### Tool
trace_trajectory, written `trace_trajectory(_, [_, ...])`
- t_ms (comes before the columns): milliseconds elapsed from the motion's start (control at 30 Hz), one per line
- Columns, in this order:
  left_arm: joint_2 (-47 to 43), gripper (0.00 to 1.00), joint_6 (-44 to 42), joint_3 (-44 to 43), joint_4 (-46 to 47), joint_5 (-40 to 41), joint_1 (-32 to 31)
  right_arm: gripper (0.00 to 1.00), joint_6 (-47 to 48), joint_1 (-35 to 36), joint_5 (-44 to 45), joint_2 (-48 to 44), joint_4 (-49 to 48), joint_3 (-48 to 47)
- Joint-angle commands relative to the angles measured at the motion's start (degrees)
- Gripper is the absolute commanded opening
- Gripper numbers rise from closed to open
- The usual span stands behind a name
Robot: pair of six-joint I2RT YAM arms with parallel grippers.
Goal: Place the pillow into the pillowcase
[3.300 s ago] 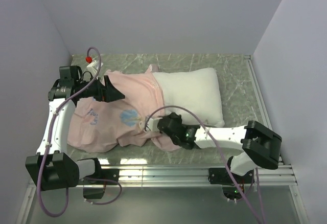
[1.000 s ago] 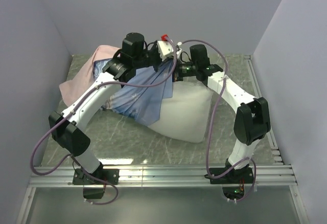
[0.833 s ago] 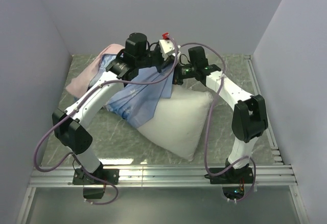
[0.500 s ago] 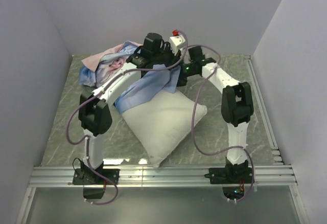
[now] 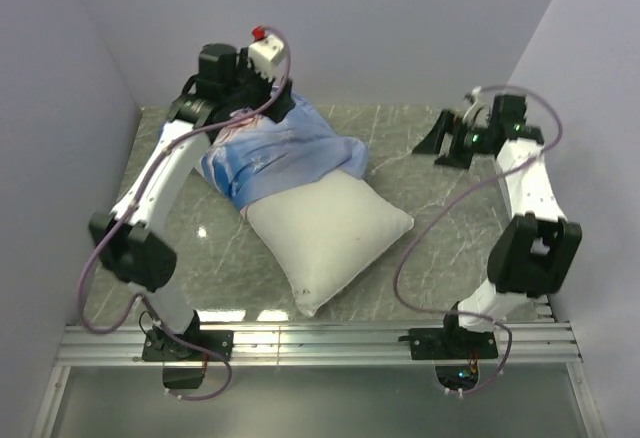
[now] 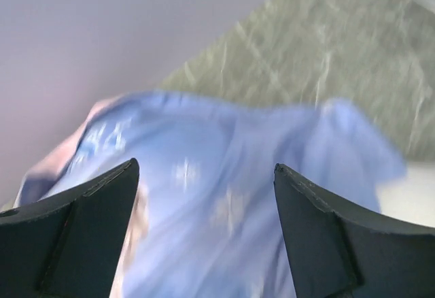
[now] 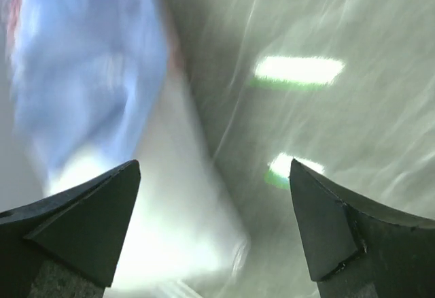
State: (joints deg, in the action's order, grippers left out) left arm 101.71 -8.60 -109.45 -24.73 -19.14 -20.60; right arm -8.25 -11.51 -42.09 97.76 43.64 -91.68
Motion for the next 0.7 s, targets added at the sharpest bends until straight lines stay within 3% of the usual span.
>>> trace_trajectory(0, [-12.3,0.86,-10.45,10.61,-10.76,-2.93,-0.14,0.97,4.65,4.65,-14.85,-10.81,5.94,18.65])
trace_trajectory(133, [-22.05,0.86,-15.21,21.27,-19.9,-1.09,0.12,0.97,7.72,10.44,-16.37,-17.76,8.83,31.72])
trace_trajectory(233, [-27.77,0.88,-16.7,30.15,-20.62,0.76,0.47,0.98,8.43,13.88,-14.34,-19.96,5.43,36.38])
trace_trajectory(300, [-29.37,0.89,-17.5,34.73,-18.87,1.55,0.47,0.99,4.04,15.71,-14.87,-20.15,2.96,37.97])
trace_trajectory(600, [-23.15,0.92,-21.19,39.05,-8.85,5.95,0.39,1.0,-5.36,24.69,-11.71,-13.39,-11.37,38.68])
trace_trajectory(667, [-21.03,0.87,-21.45,38.18,-7.0,7.27,0.47,0.92,-6.51,24.78,-10.92,-11.72,-13.57,37.98])
